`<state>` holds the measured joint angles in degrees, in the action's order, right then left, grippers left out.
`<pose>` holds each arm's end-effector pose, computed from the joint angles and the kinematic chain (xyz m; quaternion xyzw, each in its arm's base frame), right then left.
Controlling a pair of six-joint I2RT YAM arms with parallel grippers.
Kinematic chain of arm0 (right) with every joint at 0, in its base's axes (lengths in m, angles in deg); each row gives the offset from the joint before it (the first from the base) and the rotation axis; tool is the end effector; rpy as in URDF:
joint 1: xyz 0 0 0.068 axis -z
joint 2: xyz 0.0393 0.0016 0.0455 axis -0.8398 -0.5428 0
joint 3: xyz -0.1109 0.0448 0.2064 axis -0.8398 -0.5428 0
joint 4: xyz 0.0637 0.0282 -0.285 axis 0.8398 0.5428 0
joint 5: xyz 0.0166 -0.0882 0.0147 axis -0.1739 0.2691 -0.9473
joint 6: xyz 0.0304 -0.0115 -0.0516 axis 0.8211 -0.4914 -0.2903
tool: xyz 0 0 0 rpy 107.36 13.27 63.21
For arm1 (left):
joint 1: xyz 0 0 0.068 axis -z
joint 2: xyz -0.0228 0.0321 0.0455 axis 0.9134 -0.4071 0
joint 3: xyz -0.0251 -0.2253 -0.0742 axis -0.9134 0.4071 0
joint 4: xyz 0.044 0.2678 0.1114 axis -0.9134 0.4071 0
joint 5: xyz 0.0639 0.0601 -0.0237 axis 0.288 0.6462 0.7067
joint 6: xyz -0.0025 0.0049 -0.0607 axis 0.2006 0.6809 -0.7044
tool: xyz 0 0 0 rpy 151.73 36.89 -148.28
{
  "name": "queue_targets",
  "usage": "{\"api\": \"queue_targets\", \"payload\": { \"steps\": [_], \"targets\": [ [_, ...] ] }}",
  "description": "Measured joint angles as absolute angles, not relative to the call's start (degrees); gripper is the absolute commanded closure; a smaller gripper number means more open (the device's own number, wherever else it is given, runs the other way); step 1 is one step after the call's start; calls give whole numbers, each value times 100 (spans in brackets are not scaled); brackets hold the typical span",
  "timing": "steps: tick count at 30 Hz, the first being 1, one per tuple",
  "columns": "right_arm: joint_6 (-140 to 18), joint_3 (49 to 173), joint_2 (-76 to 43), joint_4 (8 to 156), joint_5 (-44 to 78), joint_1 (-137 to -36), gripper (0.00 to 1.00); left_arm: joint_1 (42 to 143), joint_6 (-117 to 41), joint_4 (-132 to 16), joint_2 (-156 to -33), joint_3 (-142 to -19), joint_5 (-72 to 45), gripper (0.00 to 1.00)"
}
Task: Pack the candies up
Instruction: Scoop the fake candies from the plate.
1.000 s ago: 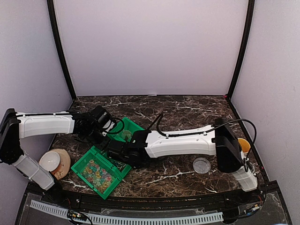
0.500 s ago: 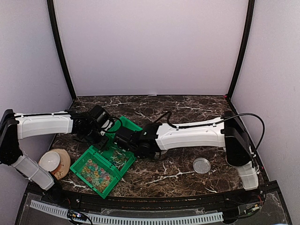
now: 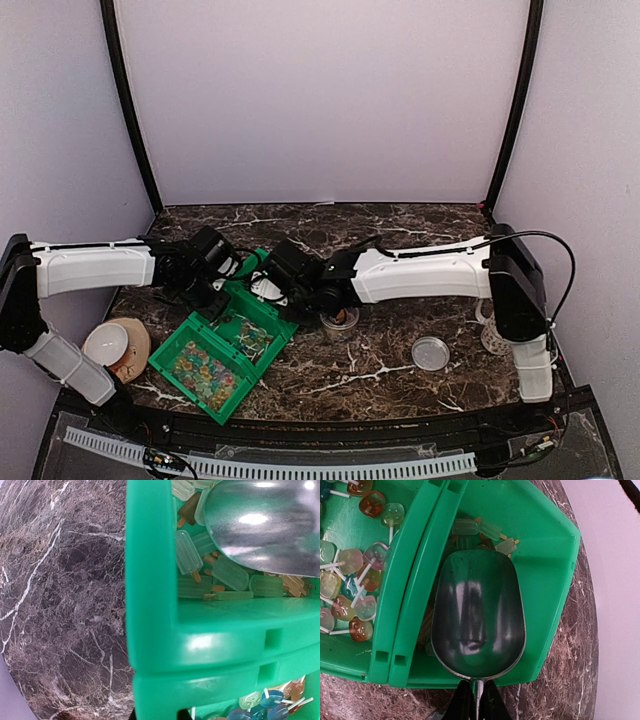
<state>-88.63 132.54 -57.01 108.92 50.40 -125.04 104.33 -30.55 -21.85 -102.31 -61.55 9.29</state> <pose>0.2022 0.4461 0.1564 -0.5931 0.7104 -0.0633 0.3737 0.2558 -0.1877 0.1473 0.2606 0.9309 0.0360 0.2534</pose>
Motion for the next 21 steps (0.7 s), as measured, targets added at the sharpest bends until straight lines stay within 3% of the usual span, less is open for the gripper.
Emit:
{"api": "queue_targets", "payload": {
  "steps": [21],
  "targets": [
    [-7809, 12530, -5698, 9100, 3242, -11973, 100, 10374, -3029, -2189, -9864, -5956, 855, 100]
  ]
}}
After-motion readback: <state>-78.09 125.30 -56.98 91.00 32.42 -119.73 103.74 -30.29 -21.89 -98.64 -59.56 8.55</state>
